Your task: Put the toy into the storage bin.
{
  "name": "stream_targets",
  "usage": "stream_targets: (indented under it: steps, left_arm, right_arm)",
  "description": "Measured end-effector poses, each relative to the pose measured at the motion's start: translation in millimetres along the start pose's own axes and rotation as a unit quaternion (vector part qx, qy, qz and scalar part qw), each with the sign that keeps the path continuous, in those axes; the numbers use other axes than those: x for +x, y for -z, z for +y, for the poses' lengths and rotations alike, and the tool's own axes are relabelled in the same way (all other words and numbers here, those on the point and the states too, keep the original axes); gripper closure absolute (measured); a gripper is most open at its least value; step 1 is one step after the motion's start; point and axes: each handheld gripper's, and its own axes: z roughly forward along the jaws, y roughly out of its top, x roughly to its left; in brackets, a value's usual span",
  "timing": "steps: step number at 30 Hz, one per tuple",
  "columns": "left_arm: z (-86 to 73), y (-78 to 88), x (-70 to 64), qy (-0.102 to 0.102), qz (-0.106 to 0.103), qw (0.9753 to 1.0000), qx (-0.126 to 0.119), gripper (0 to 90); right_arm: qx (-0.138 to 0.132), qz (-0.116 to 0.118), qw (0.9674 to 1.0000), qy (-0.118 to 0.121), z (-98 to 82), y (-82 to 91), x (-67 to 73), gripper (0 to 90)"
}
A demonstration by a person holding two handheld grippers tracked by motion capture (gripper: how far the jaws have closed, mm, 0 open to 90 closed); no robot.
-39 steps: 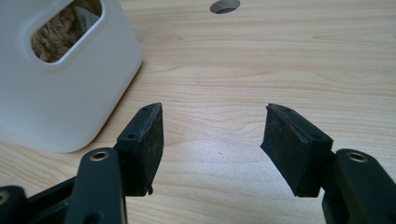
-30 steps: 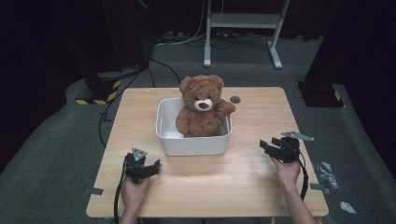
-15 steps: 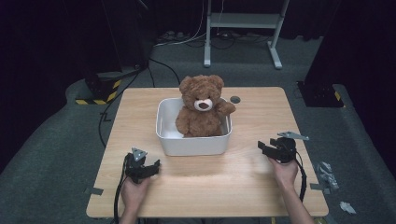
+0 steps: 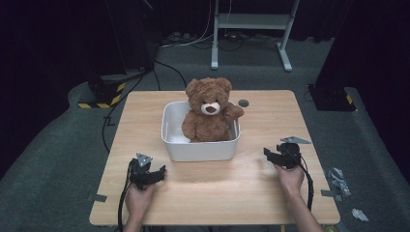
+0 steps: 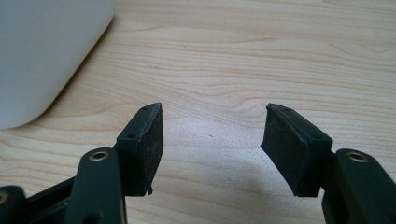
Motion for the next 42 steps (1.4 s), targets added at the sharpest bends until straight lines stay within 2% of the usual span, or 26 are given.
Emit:
stream_targets:
  steps: [20, 27, 42]
  left_arm:
    - [0.0, -0.1, -0.1, 0.001, 0.0, 1.0, 0.0, 23.0]
    - [0.1, 0.2, 0.3, -0.002, 0.0, 1.0, 0.002, 23.0]
    - [0.0, 0.2, 0.3, -0.002, 0.0, 1.0, 0.002, 23.0]
  right_arm:
    - [0.031, -0.017, 0.9992, 0.02, -2.8, -15.5, 5.5, 37.7]
    - [0.039, -0.017, 0.999, 0.015, -2.9, -18.0, 6.9, 37.7]
    - [0.046, -0.019, 0.9986, 0.021, -4.8, -23.0, 11.2, 37.7]
